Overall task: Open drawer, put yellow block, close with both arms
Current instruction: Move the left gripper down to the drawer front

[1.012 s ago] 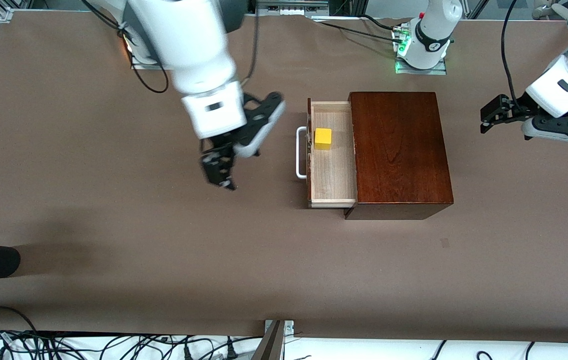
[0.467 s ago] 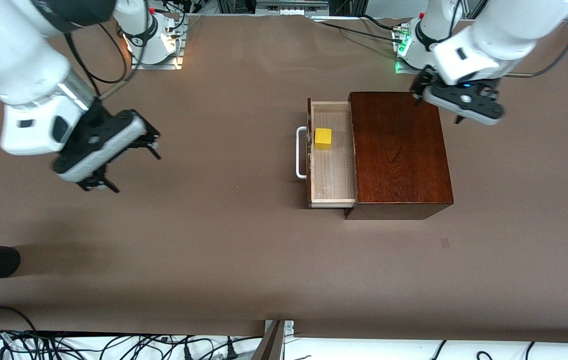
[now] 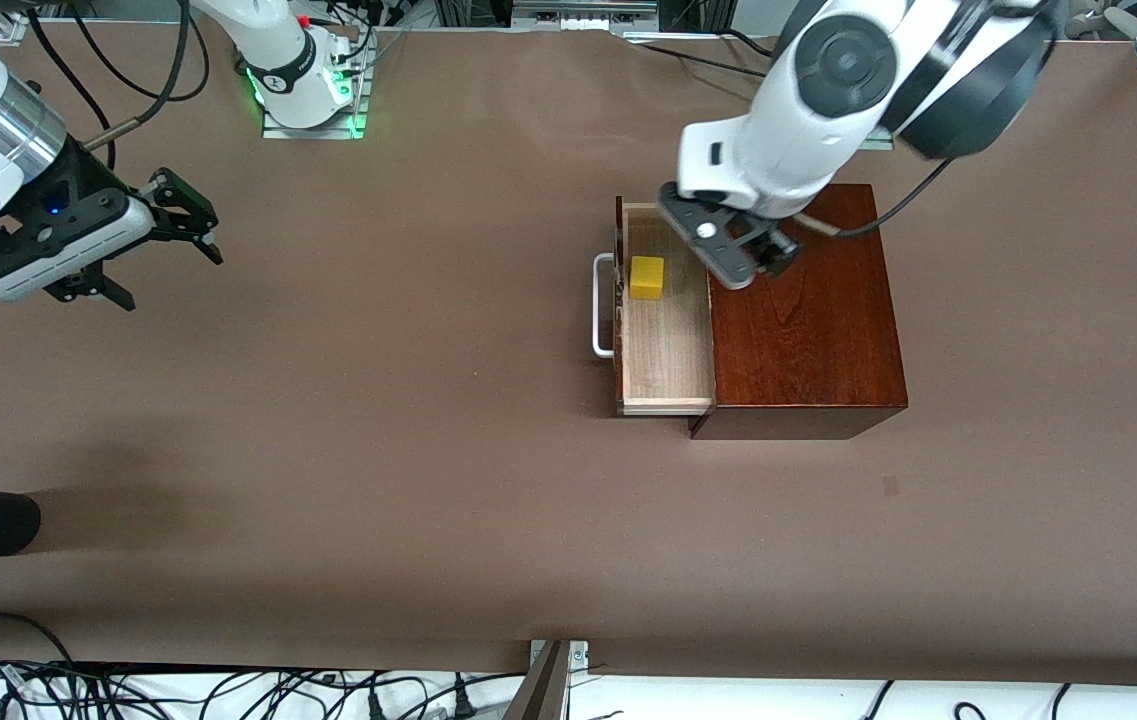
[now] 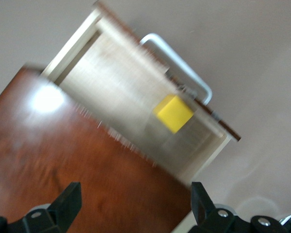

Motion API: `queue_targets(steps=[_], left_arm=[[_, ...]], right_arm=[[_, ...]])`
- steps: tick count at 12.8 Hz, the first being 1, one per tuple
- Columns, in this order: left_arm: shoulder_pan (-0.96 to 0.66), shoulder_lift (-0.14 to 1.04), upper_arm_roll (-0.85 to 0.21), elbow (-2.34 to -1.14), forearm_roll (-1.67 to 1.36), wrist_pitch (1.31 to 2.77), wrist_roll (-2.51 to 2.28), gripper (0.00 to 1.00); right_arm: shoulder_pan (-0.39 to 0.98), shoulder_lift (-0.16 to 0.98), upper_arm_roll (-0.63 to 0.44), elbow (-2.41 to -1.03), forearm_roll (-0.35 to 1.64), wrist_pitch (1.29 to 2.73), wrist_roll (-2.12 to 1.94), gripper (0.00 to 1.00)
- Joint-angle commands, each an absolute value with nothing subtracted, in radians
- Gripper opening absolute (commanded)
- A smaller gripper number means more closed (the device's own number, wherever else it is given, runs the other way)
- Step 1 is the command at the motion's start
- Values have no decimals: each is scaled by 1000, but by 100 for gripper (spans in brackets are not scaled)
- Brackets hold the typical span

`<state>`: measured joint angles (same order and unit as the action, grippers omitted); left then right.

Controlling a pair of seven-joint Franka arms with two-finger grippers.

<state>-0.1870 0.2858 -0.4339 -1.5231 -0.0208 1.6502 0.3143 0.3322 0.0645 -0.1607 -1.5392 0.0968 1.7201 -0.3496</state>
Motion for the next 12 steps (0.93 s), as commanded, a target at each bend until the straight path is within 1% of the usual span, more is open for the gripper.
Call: queue_targets(steps=[1, 2, 4, 5, 6, 7, 9, 12], left_arm=[[-273, 469, -440, -1358, -32, 1705, 490, 100], [-300, 506, -440, -1344, -31, 1735, 503, 100], [-348, 570, -440, -1344, -29, 1857, 549, 100], [-373, 606, -442, -1344, -29, 1893, 589, 100], [-391, 641, -442, -1344, -29, 1905, 625, 100], [-426, 649, -436, -1344, -25, 1922, 635, 100], [-481, 687, -436, -1345, 120, 1948, 635, 100], [-517, 726, -436, -1362, 322, 1971, 638, 100]], right_arm=[[341, 17, -196, -1649, 84, 1752, -298, 100], [339, 20, -196, -1654, 71, 1764, -296, 100], [318, 31, -183, -1654, 69, 1772, -296, 100], [301, 34, -166, -1651, 66, 1776, -298, 100], [281, 43, -143, -1646, 49, 1779, -298, 100], [259, 46, -111, -1644, 28, 1792, -298, 100], [201, 46, -54, -1644, 20, 1793, -296, 100], [202, 40, -52, -1644, 23, 1781, -276, 100]])
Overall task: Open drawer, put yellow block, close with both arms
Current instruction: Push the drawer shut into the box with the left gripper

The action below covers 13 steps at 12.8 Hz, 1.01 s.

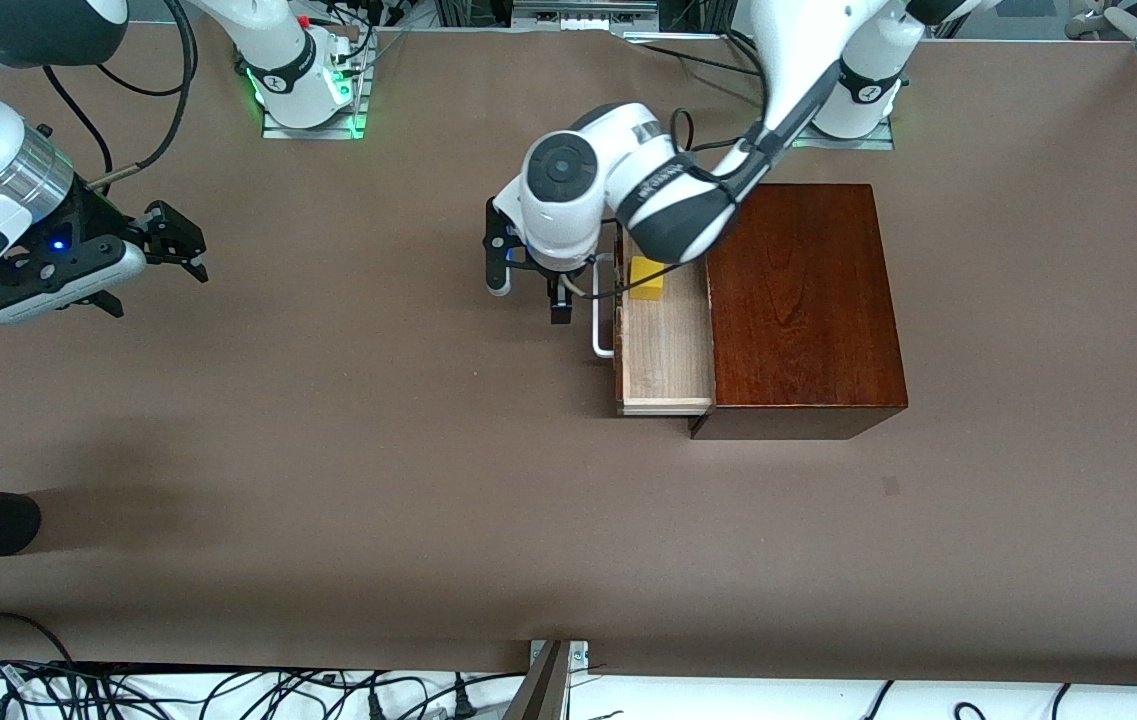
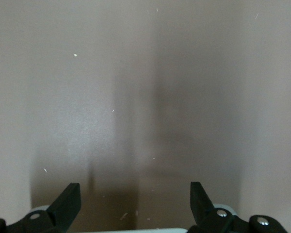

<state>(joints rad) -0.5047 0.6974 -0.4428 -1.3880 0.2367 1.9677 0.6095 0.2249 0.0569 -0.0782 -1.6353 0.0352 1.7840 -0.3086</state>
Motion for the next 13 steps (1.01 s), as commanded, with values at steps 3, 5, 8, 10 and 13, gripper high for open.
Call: queue_targets(steps=[3, 5, 8, 10, 13], left_arm=[[-506, 721, -434, -1402, 385, 1901, 640, 100], [-499, 723, -414, -1404, 387, 1801, 643, 100], [-482, 718, -403, -1402, 387, 1712, 643, 100], [-459, 716, -399, -1399, 387, 1657, 644, 100], [-437, 721, -397, -1402, 387, 1596, 658, 100]], right_arm=[[202, 35, -49, -1644, 25, 1733, -169, 100], [202, 41, -54, -1638, 28, 1744, -183, 100], [199, 44, -58, -1614, 28, 1702, -183, 100], [195, 48, -71, -1606, 29, 1690, -189, 100], [201, 61, -71, -1605, 23, 1713, -176, 100]])
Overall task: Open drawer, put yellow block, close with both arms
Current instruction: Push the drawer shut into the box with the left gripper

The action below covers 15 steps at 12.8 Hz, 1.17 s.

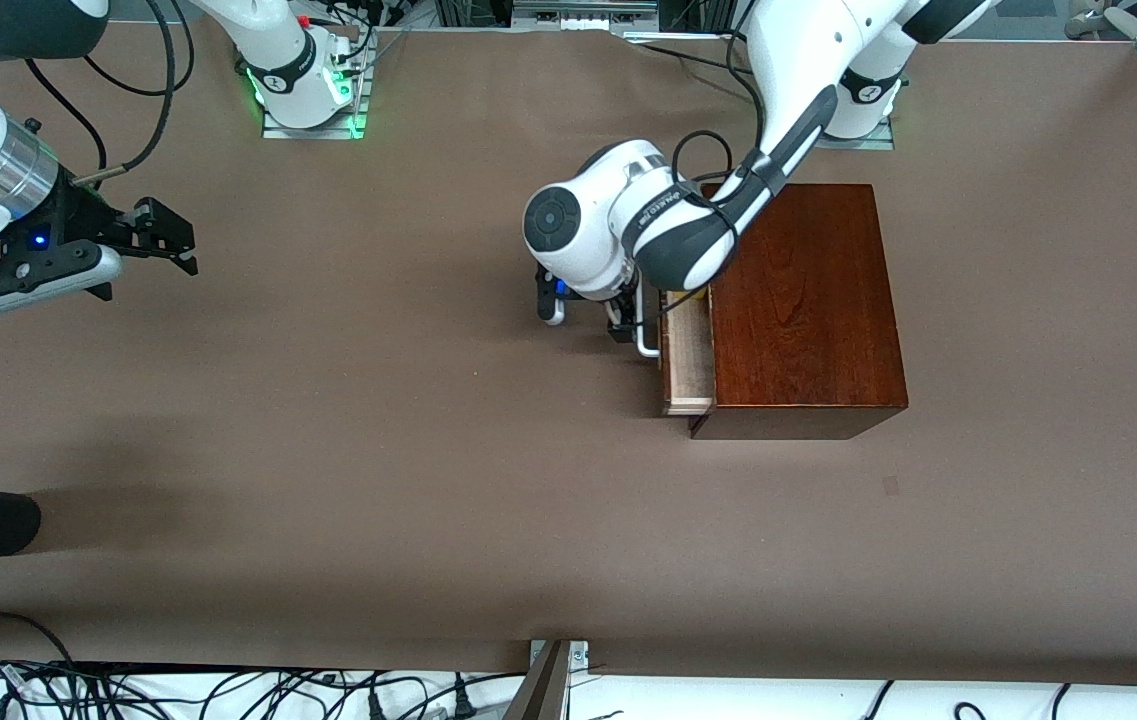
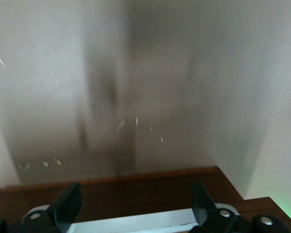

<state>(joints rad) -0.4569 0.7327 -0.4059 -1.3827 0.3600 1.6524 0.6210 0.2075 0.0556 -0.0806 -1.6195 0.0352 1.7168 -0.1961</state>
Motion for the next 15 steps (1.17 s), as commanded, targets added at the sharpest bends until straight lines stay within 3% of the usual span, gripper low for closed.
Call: queue_targets(steps=[1, 9, 15], left_arm=[[-430, 721, -397, -1402, 387, 1589, 658, 100], [-405, 686, -414, -1393, 367, 1563, 625, 100], [-462, 608, -509, -1339, 359, 1565, -100, 100]], right_arm=[[201, 61, -71, -1605, 25, 1715, -175, 100], [196, 63, -91, -1606, 28, 1703, -173, 100], [196, 61, -91, -1608, 28, 1701, -170, 100]])
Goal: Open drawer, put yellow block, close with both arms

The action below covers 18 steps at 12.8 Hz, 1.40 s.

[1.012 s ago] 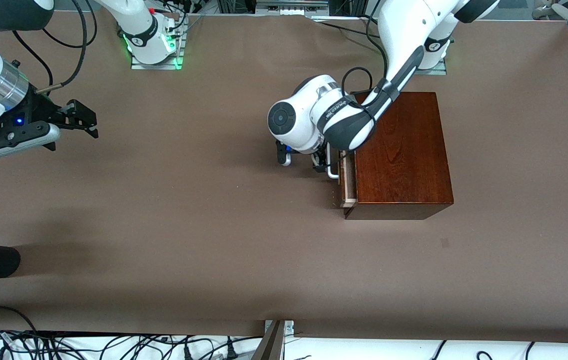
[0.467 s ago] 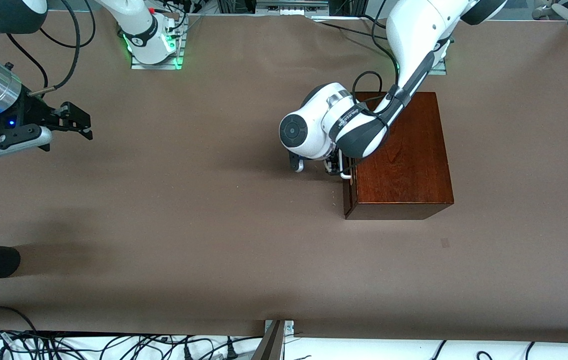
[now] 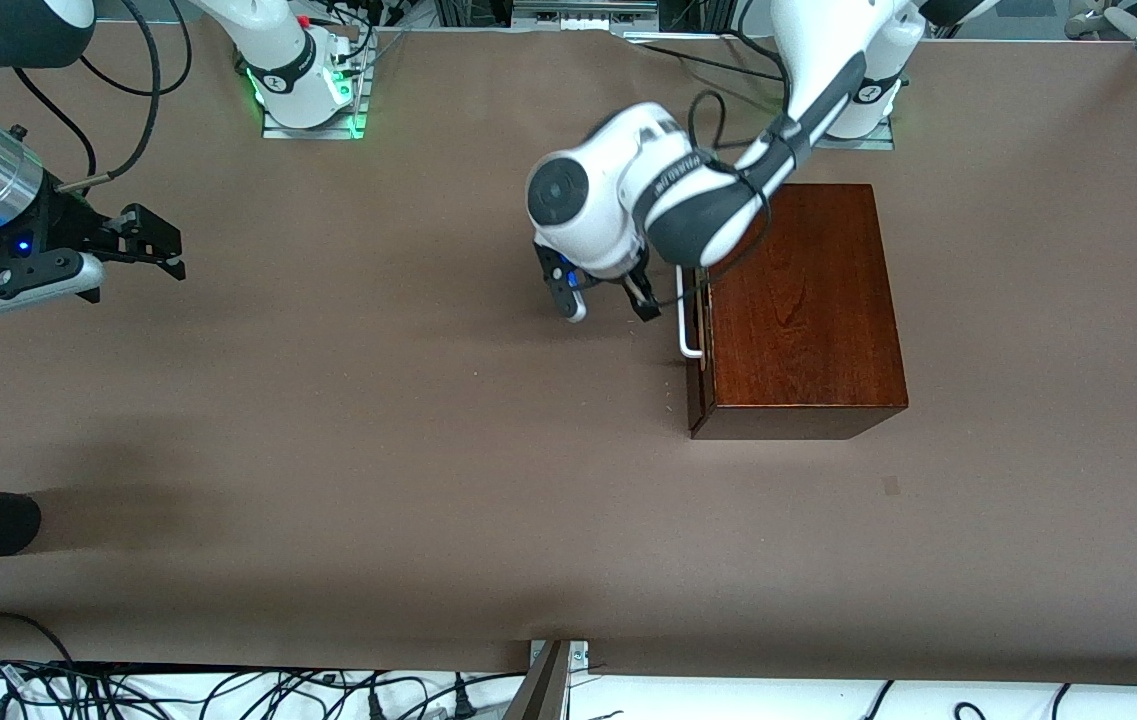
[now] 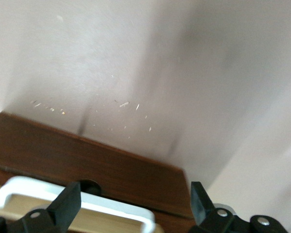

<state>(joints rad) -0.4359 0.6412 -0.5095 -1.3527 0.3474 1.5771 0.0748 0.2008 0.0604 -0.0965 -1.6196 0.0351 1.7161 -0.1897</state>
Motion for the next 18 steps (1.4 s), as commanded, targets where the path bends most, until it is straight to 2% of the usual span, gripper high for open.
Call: queue_targets(steps=[1, 3, 11, 13, 16, 18], left_arm=[[-460, 588, -506, -1335, 373, 1565, -163, 100], [-427, 548, -492, -1280, 371, 1559, -184, 100], [-40, 500, -503, -1083, 350, 1552, -181, 100], [72, 477, -503, -1081, 251, 1513, -183, 100], [152, 447, -496, -1080, 226, 1439, -183, 100], [152, 356, -433, -1142, 169, 1439, -178, 100]], right_arm=[[196, 63, -91, -1608, 28, 1701, -170, 100], [196, 63, -91, -1608, 28, 1701, -170, 100], [196, 63, -91, -1608, 28, 1701, -170, 100], [196, 63, -91, -1608, 28, 1701, -170, 100], [196, 63, -91, -1609, 28, 1701, -170, 100], [195, 63, -91, -1611, 28, 1700, -170, 100]])
